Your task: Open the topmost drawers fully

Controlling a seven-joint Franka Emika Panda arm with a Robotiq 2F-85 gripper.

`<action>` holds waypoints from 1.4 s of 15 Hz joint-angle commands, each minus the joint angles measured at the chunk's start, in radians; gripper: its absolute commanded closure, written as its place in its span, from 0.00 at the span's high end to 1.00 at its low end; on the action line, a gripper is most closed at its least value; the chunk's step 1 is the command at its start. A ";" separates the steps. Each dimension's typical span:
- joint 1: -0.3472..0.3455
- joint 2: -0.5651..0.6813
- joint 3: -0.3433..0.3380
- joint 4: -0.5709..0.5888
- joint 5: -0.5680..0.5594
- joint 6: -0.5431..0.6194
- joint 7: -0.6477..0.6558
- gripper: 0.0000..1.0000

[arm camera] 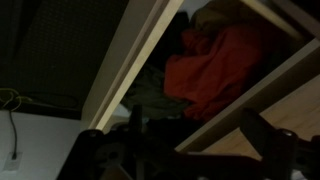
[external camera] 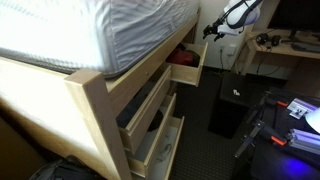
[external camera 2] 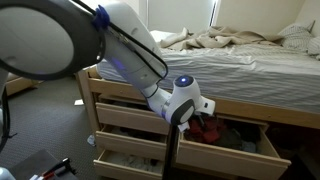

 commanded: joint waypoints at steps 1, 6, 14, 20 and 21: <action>-0.050 0.189 0.154 0.056 0.003 -0.022 -0.080 1.00; 0.106 0.337 0.203 -0.015 0.284 -0.023 -0.384 1.00; 0.332 0.355 0.091 -0.008 0.363 -0.063 -0.411 1.00; 0.269 0.465 0.239 0.082 0.483 -0.401 -0.609 1.00; 0.276 0.479 0.255 0.097 0.522 -0.452 -0.627 1.00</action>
